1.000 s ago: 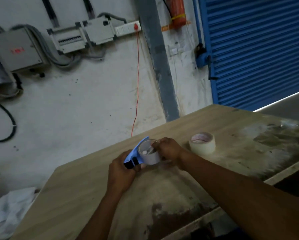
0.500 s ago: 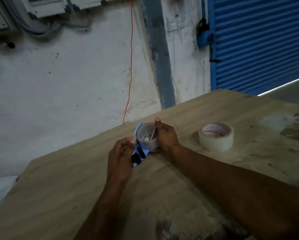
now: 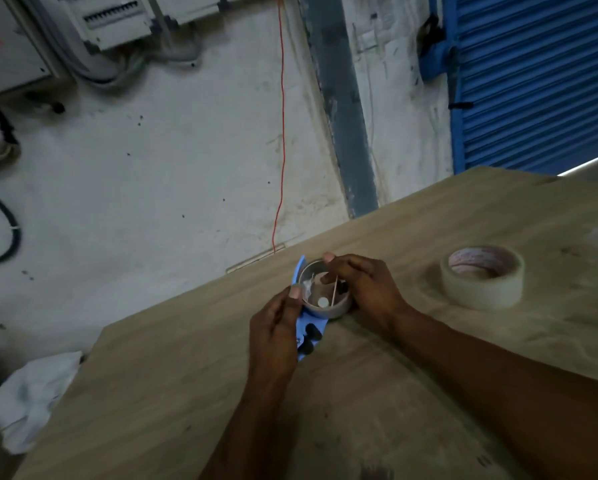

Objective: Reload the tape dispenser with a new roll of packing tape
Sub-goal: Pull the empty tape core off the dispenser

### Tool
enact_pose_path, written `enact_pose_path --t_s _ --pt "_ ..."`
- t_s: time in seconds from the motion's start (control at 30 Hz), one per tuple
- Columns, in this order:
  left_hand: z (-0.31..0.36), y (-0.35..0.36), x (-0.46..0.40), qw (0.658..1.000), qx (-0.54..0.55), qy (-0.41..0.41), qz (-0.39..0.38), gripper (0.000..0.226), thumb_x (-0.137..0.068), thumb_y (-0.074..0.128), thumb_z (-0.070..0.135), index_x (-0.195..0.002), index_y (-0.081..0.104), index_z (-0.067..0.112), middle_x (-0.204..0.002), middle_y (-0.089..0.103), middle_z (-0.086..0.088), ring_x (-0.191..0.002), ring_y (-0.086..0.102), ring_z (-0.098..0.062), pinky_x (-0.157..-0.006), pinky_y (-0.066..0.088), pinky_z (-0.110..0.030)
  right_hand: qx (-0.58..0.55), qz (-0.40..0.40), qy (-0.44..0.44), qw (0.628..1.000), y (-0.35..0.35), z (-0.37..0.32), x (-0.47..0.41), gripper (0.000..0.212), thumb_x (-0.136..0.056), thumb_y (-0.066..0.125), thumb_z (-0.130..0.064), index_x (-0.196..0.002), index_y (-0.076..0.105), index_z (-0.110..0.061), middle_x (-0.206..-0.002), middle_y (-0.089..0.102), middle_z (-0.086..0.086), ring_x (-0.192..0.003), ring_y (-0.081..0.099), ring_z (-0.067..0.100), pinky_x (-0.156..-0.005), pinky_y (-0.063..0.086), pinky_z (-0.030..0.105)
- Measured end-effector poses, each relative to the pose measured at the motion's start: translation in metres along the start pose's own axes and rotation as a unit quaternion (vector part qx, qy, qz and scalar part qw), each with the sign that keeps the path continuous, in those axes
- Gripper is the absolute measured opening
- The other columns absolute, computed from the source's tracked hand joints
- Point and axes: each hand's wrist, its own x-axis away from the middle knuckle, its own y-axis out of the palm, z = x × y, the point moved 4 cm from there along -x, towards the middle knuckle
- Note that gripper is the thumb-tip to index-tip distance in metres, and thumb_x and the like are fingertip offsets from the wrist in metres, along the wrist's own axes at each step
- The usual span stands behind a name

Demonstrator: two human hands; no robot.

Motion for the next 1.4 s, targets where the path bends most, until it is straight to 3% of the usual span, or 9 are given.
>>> enact_pose_path --t_s 0.23,0.4,0.53,0.77,0.87,0.97,1.07,1.17,1.4 --pt "-0.004 -0.009 -0.007 1.0 0.015 0.02 -0.003 0.037 -0.099 0.057 0.048 -0.085 0.078 0.021 -0.08 0.076 -0.005 -0.077 0.068 -0.023 -0.068 0.051 -0.039 -0.086 -0.029 0.056 0.994 0.0 0.009 -0.008 0.023 -0.084 0.081 -0.024 -0.086 0.081 0.0 -0.097 0.076 0.026 -0.099 0.066 0.056 -0.089 0.054 0.063" --pt "0.003 -0.02 -0.01 0.998 0.009 0.043 0.04 0.033 -0.105 0.054 0.034 -0.087 0.081 0.025 -0.087 0.079 -0.001 -0.084 0.073 -0.022 -0.078 0.058 -0.038 -0.107 -0.066 0.095 0.988 -0.002 0.005 -0.005 0.021 -0.08 0.085 -0.018 -0.093 0.081 -0.003 -0.099 0.075 0.027 -0.089 0.073 0.044 -0.087 0.058 0.057" --pt "0.012 -0.031 -0.011 0.993 0.01 0.059 0.1 0.031 -0.105 0.052 0.035 -0.105 0.078 0.019 -0.094 0.078 0.001 -0.09 0.071 -0.011 -0.071 0.054 -0.011 -0.16 -0.081 0.119 0.977 0.005 0.004 0.003 0.028 -0.08 0.084 -0.012 -0.106 0.077 -0.004 -0.103 0.077 0.023 -0.092 0.075 0.035 -0.089 0.061 0.051" --pt "0.008 -0.045 -0.013 0.975 0.063 0.065 0.204 0.041 -0.103 0.055 0.043 -0.089 0.074 0.01 -0.078 0.063 -0.008 -0.075 0.059 -0.013 -0.071 0.049 -0.031 -0.19 -0.142 0.177 0.955 0.03 0.014 0.022 0.058 -0.078 0.084 -0.006 -0.131 0.062 -0.015 -0.108 0.078 0.015 -0.105 0.074 0.032 -0.088 0.062 0.041" --pt "0.01 -0.052 -0.015 0.981 0.029 0.084 0.172 0.036 -0.1 0.055 0.047 -0.099 0.077 0.019 -0.085 0.072 -0.004 -0.084 0.067 -0.013 -0.076 0.053 -0.03 -0.135 -0.15 0.163 0.966 0.029 0.011 0.023 0.051 -0.079 0.085 -0.01 -0.126 0.067 -0.015 -0.106 0.079 0.011 -0.105 0.074 0.03 -0.091 0.061 0.045" --pt "0.016 -0.052 -0.015 0.987 -0.057 0.115 0.096 0.033 -0.097 0.059 0.043 -0.126 0.069 0.03 -0.109 0.072 0.017 -0.095 0.067 0.011 -0.075 0.053 -0.012 -0.101 -0.147 0.16 0.971 0.02 0.007 0.016 0.058 -0.071 0.091 -0.018 -0.124 0.07 -0.016 -0.112 0.077 0.007 -0.103 0.075 0.026 -0.088 0.062 0.044" --pt "0.017 -0.046 -0.011 0.982 -0.11 0.142 0.054 0.037 -0.098 0.067 0.026 -0.134 0.064 0.024 -0.125 0.063 0.016 -0.103 0.058 0.024 -0.082 0.047 -0.002 -0.105 -0.128 0.161 0.973 0.013 0.006 0.009 0.057 -0.071 0.09 -0.008 -0.124 0.07 -0.01 -0.119 0.075 0.01 -0.106 0.074 0.024 -0.087 0.062 0.041" --pt "0.017 -0.044 -0.008 0.98 -0.129 0.141 0.053 0.038 -0.097 0.066 0.034 -0.135 0.061 0.031 -0.132 0.061 0.017 -0.116 0.056 0.017 -0.098 0.05 -0.014 -0.06 -0.141 0.121 0.981 0.009 -0.001 0.01 0.062 -0.07 0.089 0.0 -0.127 0.068 -0.009 -0.124 0.072 0.013 -0.108 0.072 0.022 -0.084 0.063 0.035" --pt "0.016 -0.041 -0.006 0.982 -0.1 0.131 0.091 0.052 -0.093 0.07 0.033 -0.143 0.06 0.019 -0.14 0.063 0.006 -0.121 0.062 -0.003 -0.089 0.052 -0.008 0.239 -0.143 -0.088 0.956 0.029 -0.008 0.023 0.126 -0.048 0.098 -0.054 -0.154 0.033 -0.039 -0.143 0.046 -0.014 -0.127 0.046 0.004 -0.102 0.04 0.021"
